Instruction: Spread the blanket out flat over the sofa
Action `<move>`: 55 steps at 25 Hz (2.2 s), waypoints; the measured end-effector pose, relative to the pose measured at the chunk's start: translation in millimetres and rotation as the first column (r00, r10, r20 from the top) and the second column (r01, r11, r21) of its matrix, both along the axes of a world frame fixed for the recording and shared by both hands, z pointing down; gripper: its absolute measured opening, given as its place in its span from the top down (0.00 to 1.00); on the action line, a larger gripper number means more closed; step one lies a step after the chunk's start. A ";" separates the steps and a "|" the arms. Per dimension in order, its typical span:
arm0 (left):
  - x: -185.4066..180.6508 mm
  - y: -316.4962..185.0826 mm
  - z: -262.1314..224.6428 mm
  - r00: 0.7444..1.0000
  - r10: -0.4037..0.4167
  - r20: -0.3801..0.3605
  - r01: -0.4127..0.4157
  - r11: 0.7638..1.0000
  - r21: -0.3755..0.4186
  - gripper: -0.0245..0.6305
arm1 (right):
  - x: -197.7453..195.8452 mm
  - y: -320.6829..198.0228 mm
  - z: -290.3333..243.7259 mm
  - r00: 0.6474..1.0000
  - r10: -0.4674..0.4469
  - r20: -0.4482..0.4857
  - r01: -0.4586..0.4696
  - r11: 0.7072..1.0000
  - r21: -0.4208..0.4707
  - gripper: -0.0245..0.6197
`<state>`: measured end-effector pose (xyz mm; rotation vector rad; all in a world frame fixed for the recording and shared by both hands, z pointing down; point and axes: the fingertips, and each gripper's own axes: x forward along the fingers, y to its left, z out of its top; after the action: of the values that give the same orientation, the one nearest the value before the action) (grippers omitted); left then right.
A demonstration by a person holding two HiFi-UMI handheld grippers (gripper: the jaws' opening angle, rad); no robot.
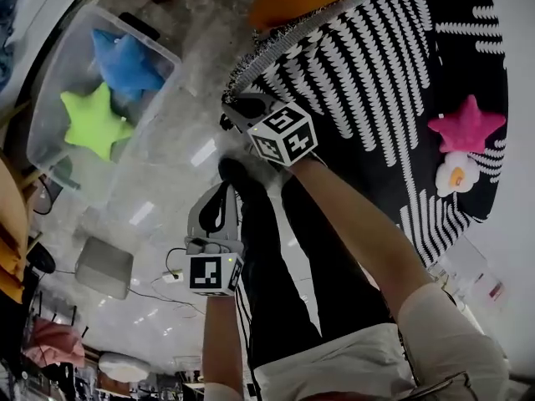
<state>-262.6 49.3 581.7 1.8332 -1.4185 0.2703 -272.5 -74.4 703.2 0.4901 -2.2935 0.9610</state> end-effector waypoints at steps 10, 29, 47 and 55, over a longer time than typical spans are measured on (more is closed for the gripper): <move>-28.3 26.7 15.6 0.998 -0.059 -0.004 0.059 0.998 -0.028 0.93 | -35.7 -7.5 21.8 1.000 -0.009 0.002 0.009 1.000 0.008 0.92; -4.5 34.4 47.1 0.999 -0.048 -0.024 0.046 0.998 -0.046 0.93 | 77.5 -23.1 116.3 0.959 -0.061 -0.277 0.075 0.996 0.041 0.64; 26.8 14.6 48.9 0.999 -0.026 -0.040 0.025 0.999 -0.033 0.93 | 161.7 -123.6 129.6 0.839 0.466 -0.281 -0.475 0.879 0.039 0.73; 11.7 21.3 58.0 0.999 -0.032 -0.032 0.030 0.998 -0.050 0.93 | 128.6 -143.4 121.2 0.882 0.419 -0.215 -0.410 0.908 0.090 0.92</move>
<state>-250.9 70.6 639.7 1.7666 -1.4045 0.2556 -143.9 -217.8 824.4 1.0878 -2.0378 0.9928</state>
